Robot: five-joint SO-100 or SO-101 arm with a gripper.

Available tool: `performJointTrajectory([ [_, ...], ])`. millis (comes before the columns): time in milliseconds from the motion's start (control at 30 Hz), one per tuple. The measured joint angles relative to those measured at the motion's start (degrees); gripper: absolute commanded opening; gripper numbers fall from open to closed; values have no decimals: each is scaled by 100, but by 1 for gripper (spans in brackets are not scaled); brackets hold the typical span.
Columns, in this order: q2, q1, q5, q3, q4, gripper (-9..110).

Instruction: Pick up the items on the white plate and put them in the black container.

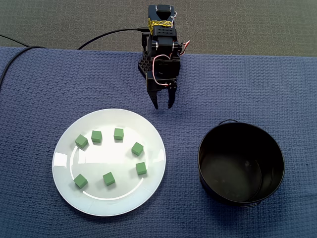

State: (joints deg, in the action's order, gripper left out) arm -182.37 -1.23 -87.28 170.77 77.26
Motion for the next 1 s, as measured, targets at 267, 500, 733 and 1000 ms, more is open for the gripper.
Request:
performJointTrajectory([
  [267, 1661, 1125, -721, -817, -123, 42],
  [500, 2355, 1283, -870, -1187, -53, 50],
  [733, 3867, 1538, -1230, -2470, -642, 49],
  [1000, 6073, 1652, -1591, -4843, -976, 50],
])
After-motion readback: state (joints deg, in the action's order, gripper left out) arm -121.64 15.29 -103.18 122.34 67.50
